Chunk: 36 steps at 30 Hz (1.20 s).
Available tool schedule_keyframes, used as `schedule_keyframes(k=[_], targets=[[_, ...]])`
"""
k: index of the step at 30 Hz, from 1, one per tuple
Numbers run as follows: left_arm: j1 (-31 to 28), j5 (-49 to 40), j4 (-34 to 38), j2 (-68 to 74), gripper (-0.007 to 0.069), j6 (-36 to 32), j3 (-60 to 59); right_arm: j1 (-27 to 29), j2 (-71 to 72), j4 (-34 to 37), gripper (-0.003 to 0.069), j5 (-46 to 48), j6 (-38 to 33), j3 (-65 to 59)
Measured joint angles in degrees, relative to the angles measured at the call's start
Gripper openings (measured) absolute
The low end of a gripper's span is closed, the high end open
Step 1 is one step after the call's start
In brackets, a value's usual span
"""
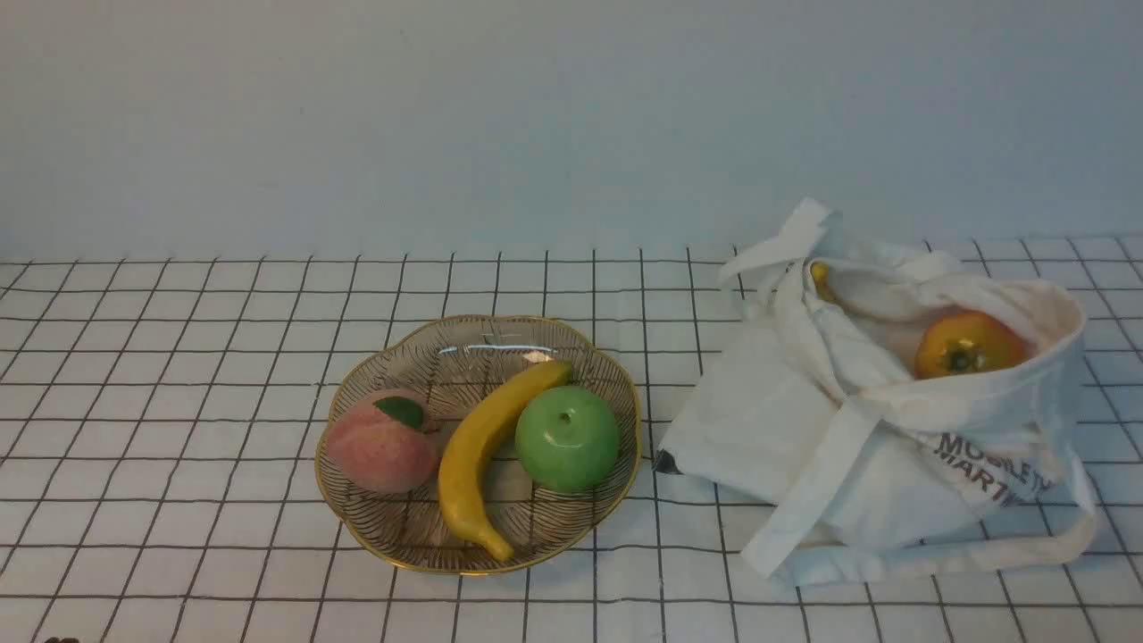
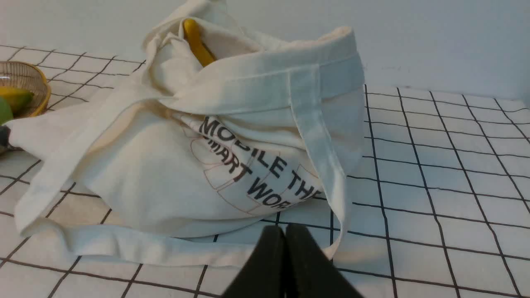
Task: Take the fruit out of the bag on the white checkered tablecloth and place them on the plate.
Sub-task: 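Reach into the cloth bag and grasp a fruit with the right gripper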
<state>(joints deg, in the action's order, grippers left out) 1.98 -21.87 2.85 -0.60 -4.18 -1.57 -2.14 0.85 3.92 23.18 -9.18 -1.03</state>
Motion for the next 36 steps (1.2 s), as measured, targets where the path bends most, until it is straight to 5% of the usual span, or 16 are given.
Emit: schedule_keyframes(k=[27,30,36], targets=[[0.0,0.0,0.0,0.0,-0.0008,0.0,0.0,0.0,0.0,0.9,-0.0014,-0.3,0.0,0.0],[0.0,0.0,0.0,0.0,-0.0008,0.0,0.0,0.0,0.0,7.2,-0.0014,-2.8,1.3,-0.4],[0.0,0.0,0.0,0.0,-0.0008,0.0,0.0,0.0,0.0,34.1,-0.0014,-15.4,6.5,-0.7]])
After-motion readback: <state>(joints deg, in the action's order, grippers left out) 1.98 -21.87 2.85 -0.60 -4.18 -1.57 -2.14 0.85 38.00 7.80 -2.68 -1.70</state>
